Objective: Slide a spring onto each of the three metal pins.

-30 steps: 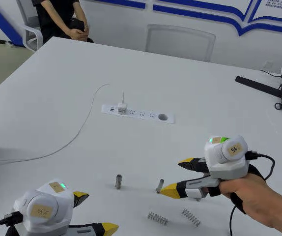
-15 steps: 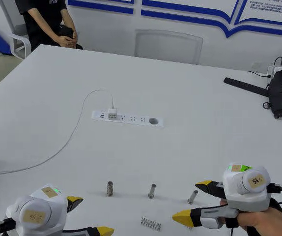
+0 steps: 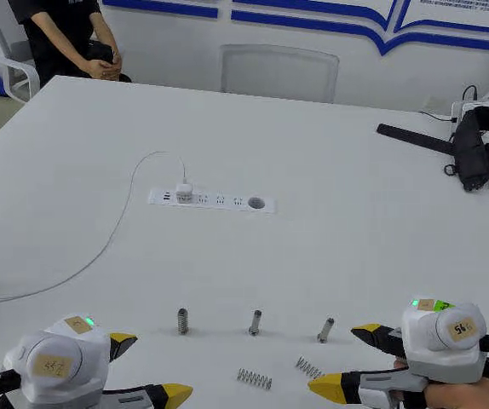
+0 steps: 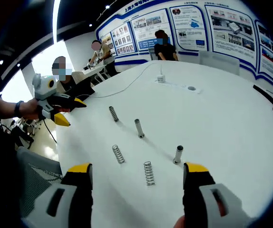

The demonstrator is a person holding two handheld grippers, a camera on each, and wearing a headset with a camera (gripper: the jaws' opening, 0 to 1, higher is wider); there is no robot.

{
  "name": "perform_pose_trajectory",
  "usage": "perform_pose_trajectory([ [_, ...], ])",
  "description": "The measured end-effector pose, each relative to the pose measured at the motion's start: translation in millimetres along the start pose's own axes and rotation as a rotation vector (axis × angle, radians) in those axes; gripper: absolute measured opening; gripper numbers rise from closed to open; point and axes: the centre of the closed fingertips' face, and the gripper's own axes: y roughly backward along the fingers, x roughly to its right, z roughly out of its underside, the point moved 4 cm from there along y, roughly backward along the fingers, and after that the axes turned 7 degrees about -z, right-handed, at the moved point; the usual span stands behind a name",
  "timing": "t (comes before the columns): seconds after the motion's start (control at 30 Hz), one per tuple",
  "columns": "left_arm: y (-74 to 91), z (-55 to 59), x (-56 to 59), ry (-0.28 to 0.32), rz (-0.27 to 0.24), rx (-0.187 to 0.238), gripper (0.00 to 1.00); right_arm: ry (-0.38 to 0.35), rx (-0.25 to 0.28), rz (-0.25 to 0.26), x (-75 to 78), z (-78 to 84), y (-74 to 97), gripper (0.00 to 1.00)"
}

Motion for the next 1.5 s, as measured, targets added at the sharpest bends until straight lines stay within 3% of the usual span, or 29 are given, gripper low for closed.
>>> perform_pose_trajectory([
  [0.83, -4.2, -1.4, 4.9, -0.017, 0.009, -0.017, 0.7, -0.066, 0.031, 0.004, -4.7, 18.7, 2.6, 0.8],
  [1.17, -11.1, -4.9, 12.5, -0.058, 0.036, -0.034, 0.7, -0.074, 0.038, -0.001, -6.6, 21.9, 5.9, 0.8],
  [1.5, -26.1, -7.6, 29.9, -0.156, 0.101, -0.077, 0.7, -0.078, 0.042, 0.001, -8.8, 26.6, 13.2, 0.81],
])
